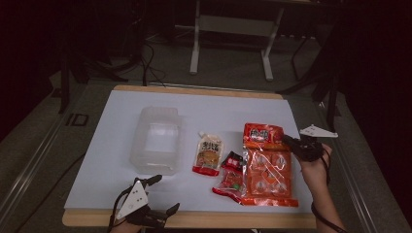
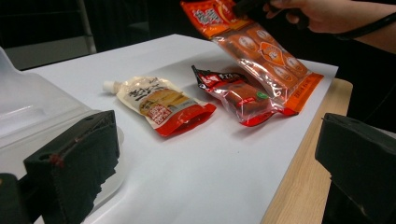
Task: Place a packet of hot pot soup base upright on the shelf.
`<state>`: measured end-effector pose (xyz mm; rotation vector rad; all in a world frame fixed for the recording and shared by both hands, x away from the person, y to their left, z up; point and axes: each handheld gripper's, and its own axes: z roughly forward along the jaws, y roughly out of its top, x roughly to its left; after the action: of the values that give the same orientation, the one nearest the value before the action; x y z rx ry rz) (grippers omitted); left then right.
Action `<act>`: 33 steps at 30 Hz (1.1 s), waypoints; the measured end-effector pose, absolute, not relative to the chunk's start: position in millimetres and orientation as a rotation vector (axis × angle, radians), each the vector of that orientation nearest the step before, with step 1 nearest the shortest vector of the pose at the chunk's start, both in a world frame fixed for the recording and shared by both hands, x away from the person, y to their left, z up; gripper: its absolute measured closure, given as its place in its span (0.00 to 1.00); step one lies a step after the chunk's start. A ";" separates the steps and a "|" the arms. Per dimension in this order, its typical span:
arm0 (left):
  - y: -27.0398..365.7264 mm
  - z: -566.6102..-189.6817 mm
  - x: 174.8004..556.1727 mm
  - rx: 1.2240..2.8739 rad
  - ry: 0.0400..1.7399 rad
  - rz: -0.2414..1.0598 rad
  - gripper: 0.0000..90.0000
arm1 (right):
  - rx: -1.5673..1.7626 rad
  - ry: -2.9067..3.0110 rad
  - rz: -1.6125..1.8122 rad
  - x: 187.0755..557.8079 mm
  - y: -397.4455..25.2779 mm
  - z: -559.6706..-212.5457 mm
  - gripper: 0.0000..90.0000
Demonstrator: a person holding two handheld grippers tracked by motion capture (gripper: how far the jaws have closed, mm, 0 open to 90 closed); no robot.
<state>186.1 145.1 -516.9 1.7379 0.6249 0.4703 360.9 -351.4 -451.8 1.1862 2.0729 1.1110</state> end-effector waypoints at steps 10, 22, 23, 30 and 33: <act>139.9 -515.4 186.2 1.755 0.622 0.460 0.00 | 1.096 2.031 1.180 341.2 -346.5 -427.6 0.99; 130.8 -510.0 185.3 1.771 0.610 0.461 0.00 | 0.998 1.991 1.255 309.3 -347.4 -406.3 0.99; 129.4 -509.3 185.5 1.766 0.612 0.457 0.00 | 0.998 1.991 1.255 309.3 -347.4 -406.3 0.99; 114.7 -501.1 186.7 1.753 0.616 0.438 0.00 | 0.912 1.975 1.311 288.6 -345.0 -394.4 0.99; 101.3 -495.4 186.5 1.795 0.591 0.490 0.00 | 0.866 1.971 1.343 274.0 -345.0 -388.8 0.99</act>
<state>186.5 101.3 -495.4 1.7953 0.5912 0.4898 274.0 -345.0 -388.8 0.8656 1.9711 1.3427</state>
